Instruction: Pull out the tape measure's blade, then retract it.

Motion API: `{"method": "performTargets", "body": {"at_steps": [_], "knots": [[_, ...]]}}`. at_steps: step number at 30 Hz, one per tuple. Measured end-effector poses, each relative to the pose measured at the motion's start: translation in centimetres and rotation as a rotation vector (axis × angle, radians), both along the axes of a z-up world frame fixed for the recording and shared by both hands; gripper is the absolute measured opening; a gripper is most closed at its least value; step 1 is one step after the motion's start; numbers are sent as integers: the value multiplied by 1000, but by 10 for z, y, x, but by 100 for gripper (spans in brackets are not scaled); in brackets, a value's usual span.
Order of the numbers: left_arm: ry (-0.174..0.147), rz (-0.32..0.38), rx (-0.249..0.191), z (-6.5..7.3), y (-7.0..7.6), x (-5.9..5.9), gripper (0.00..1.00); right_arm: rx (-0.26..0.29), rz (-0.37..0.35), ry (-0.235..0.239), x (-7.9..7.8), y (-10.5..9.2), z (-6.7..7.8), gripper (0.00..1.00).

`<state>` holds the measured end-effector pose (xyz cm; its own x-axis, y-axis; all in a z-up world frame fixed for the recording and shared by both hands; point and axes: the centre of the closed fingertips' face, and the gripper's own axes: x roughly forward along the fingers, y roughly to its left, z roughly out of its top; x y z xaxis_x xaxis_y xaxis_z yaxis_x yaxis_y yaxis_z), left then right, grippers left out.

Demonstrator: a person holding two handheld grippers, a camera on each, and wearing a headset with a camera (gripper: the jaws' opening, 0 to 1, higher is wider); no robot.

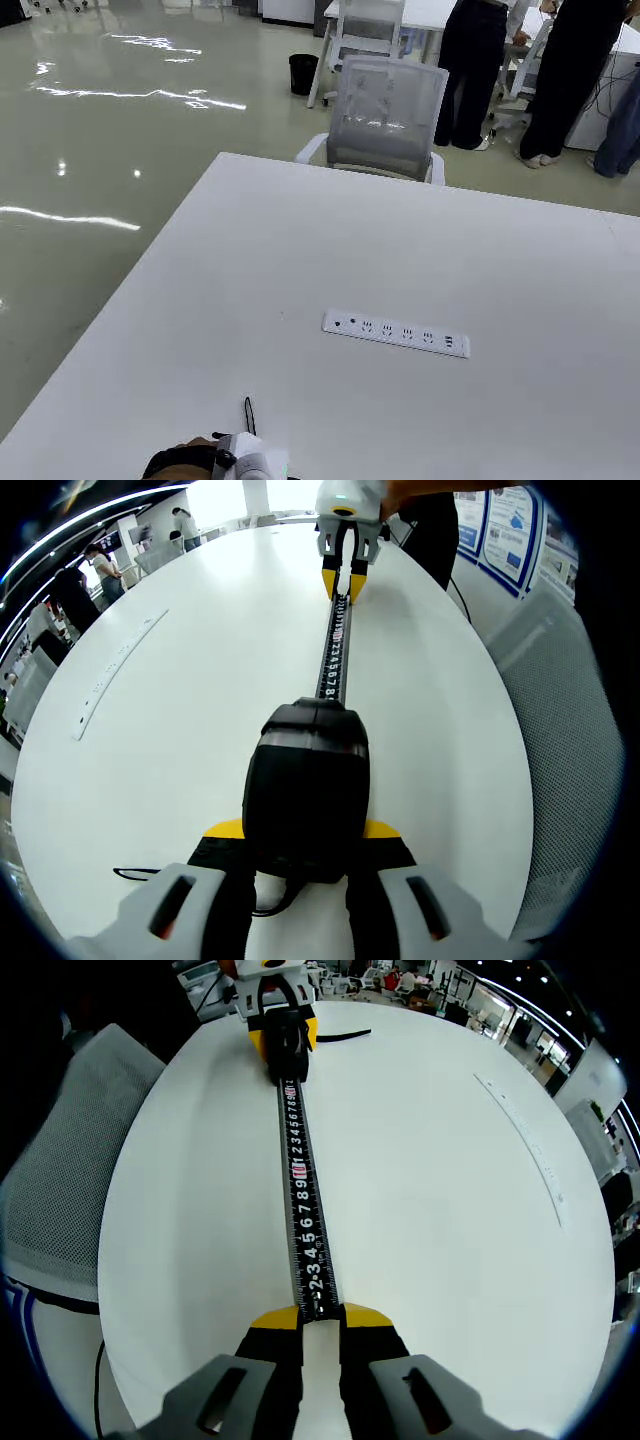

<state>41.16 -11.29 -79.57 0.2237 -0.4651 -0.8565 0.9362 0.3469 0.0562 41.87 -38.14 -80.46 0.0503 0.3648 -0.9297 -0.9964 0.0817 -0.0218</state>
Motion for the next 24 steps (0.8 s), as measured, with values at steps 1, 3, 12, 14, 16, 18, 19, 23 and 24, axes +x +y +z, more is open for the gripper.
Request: {"method": "performTargets", "body": {"at_steps": [1,3,12,14,16,18,19,23,24], "knots": [[0,0,0,0,0,0,31,0,-1,0,0,0,1,11],[0,-1,0,0,0,0,31,-1,-1,0,0,0,-1,11],[0,2,2,1,0,0,31,-6,-3,1,1,-4,-1,11],[1,2,1,1,0,0,31,-3,-8,-2,1,-4,-1,11],[2,1,1,1,0,0,31,-4,-9,-4,0,-4,0,11],[2,1,1,1,0,0,31,-1,-16,-3,1,-4,0,11],[3,4,3,1,0,0,31,5,-27,0,1,-4,0,11],[11,5,11,0,1,1,31,7,-23,0,1,-3,1,11],[12,5,13,0,1,1,31,6,-23,0,1,-3,0,11]]}}
